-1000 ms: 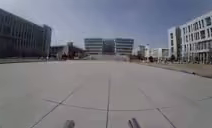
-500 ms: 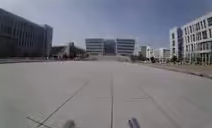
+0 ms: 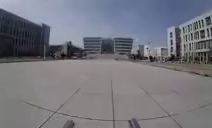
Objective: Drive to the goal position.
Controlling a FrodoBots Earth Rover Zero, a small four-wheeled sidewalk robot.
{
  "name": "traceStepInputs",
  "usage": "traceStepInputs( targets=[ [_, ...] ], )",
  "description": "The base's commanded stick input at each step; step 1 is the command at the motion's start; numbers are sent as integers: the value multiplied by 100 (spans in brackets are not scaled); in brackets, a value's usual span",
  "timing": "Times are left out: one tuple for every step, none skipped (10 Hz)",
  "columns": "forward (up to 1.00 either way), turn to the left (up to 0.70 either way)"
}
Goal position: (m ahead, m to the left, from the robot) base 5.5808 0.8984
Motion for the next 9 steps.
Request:
traceStepInputs(
  targets=[
    [100,0],
    [100,0],
    [100,0],
    [100,0],
    [100,-3],
    [100,-27],
    [100,-25],
    [100,-4],
    [100,0]
  ],
)
